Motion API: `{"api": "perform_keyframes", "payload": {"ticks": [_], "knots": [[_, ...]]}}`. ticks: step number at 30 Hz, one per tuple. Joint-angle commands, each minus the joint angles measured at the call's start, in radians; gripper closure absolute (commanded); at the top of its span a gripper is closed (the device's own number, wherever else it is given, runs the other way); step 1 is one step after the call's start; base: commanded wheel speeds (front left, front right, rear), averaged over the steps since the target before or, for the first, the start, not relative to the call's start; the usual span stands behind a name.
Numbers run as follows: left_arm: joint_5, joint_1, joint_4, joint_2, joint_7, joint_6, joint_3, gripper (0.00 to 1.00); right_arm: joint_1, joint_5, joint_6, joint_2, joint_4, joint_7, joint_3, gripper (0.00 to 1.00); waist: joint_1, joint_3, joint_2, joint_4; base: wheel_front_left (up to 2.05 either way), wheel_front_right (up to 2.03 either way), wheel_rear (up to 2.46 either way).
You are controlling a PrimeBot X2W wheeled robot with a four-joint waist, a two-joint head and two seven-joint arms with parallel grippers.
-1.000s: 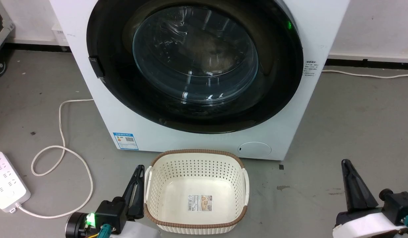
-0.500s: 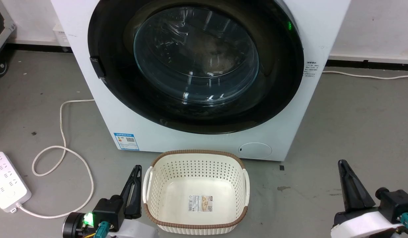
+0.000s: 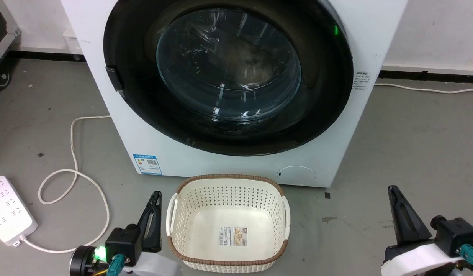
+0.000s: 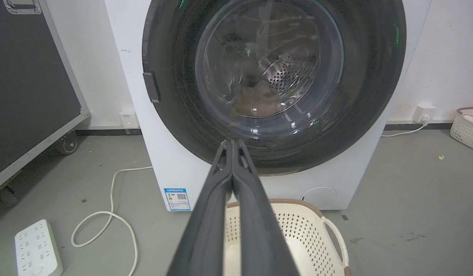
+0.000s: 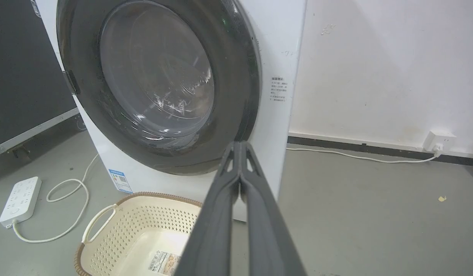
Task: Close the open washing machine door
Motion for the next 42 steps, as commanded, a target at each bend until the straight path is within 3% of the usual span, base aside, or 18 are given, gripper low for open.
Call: {"api": "perform_keyframes", "payload": {"ticks": [1, 42], "knots": [[0.005, -0.001, -0.006, -0.003, 0.004, -0.006, 0.005, 1.0, 0.001, -0.007, 0.0, 0.005, -0.008, 0.004, 0.003, 1.0, 0.0, 0.0, 0.0, 0.0, 0.0, 0.0, 0.0], [0.027, -0.003, -0.032, -0.011, 0.088, -0.017, 0.052, 1.0, 0.003, -0.038, 0.0, 0.011, -0.044, 0.089, 0.033, 1.0, -0.0001, -0.008, 0.0, 0.009, 0.0, 0.0, 0.0]]}}
